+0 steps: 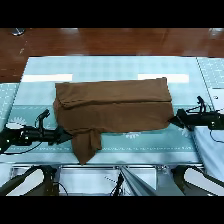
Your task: Fold the shirts.
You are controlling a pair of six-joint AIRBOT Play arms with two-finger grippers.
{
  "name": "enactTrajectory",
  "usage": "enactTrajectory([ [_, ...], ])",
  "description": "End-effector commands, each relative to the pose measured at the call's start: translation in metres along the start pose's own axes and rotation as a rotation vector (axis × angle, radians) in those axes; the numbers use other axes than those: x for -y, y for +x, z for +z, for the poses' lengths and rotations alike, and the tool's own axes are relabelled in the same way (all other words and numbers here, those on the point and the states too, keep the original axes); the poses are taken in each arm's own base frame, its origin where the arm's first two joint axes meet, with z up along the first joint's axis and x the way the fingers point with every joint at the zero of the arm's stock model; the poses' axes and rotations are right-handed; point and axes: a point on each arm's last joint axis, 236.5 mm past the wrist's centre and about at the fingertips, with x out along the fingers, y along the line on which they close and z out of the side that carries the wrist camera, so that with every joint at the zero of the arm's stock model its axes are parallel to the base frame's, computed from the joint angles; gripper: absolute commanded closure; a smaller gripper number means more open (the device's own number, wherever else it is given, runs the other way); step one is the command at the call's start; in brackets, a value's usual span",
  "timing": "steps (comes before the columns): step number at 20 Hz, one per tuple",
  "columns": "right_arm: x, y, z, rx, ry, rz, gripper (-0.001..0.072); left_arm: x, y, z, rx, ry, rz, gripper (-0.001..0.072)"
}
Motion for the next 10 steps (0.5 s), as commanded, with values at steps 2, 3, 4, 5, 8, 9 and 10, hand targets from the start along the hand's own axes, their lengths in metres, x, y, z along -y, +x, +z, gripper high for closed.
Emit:
enactTrajectory([
  [2, -0.036, -0.029, 0.036, 0.042, -0.120, 0.039, 0.0690, 0.035, -0.040, 0.049, 0.117, 0.058, -0.080, 0.0690],
  [3, -0.049, -0.033, 0.044, 0.037, -0.162, 0.044, 0.0690, 0.041, -0.050, 0.065, 0.144, 0.085, -0.072, 0.0690],
  [4, -0.063, -0.033, 0.053, 0.036, -0.206, 0.047, 0.0690, 0.048, -0.057, 0.080, 0.158, 0.082, -0.070, 0.0690],
  [5, -0.077, -0.030, 0.065, 0.044, -0.239, 0.045, 0.0690, 0.055, -0.062, 0.096, 0.162, 0.080, -0.068, 0.0690],
  [8, -0.113, -0.018, 0.107, 0.099, -0.272, 0.041, 0.0689, 0.081, -0.065, 0.148, 0.187, 0.084, -0.049, 0.0690],
  [9, -0.122, -0.015, 0.123, 0.119, -0.259, 0.044, 0.0689, 0.091, -0.064, 0.166, 0.199, 0.089, -0.043, 0.0690],
  [10, -0.128, -0.011, 0.134, 0.126, -0.253, 0.047, 0.0689, 0.101, -0.062, 0.184, 0.208, 0.093, -0.041, 0.0690],
])
